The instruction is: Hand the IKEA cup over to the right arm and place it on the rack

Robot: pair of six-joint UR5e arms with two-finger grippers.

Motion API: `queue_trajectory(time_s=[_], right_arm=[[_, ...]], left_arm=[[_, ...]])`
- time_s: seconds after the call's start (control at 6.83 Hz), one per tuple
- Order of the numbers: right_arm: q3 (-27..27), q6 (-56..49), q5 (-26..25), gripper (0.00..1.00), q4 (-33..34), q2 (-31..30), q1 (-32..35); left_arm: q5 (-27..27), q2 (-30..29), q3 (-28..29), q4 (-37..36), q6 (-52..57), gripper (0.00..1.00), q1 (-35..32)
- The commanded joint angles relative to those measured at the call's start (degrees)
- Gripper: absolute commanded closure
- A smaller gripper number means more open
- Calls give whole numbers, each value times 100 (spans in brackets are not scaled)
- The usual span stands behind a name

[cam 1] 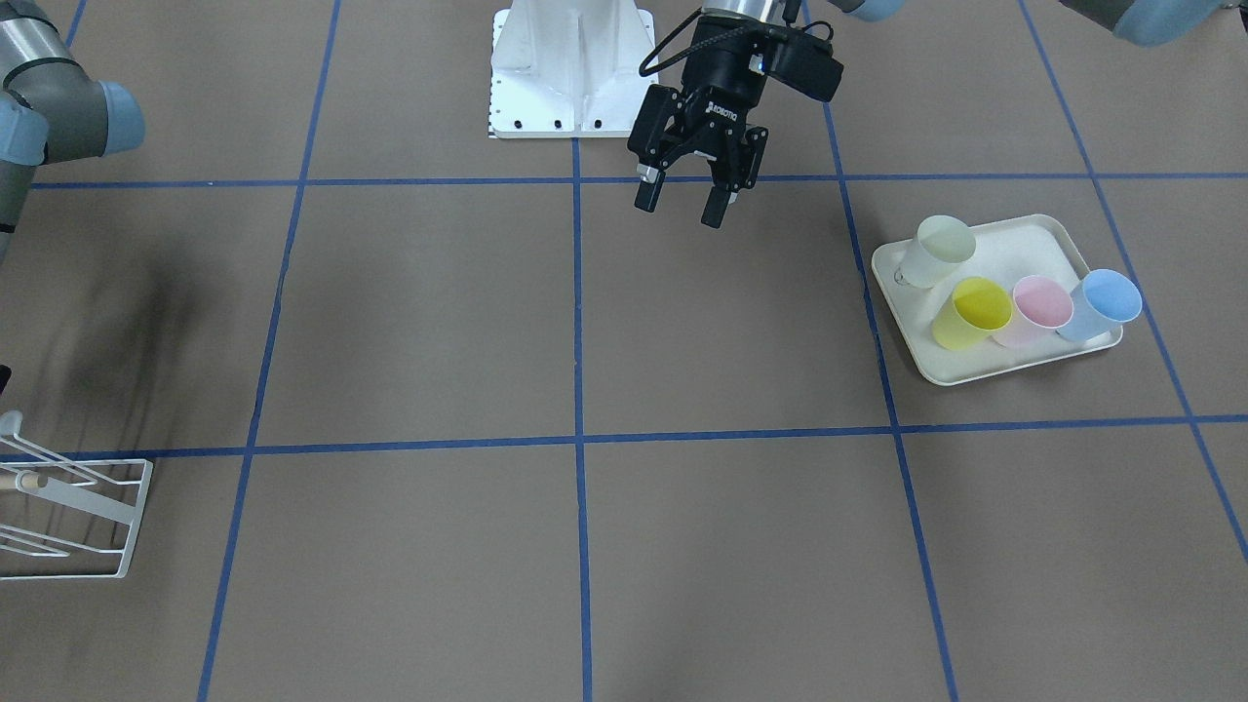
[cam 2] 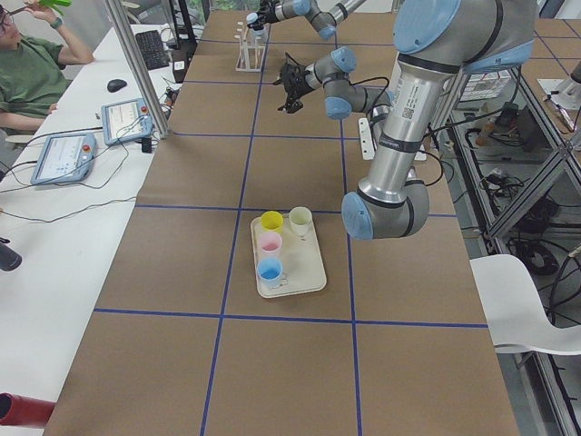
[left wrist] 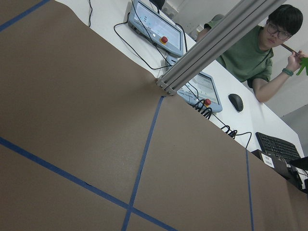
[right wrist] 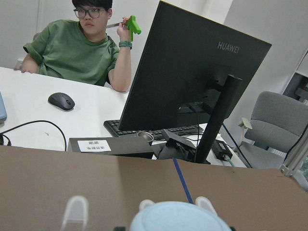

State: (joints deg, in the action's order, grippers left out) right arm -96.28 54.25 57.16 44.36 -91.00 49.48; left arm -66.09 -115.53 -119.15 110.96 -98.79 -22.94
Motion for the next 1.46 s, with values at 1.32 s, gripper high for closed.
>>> queue_trajectory(time_s=[1.32], right_arm=[[179,77,32,100,-7,30,-114]], left_arm=[[-10,118,-38,57,-18,0,35]])
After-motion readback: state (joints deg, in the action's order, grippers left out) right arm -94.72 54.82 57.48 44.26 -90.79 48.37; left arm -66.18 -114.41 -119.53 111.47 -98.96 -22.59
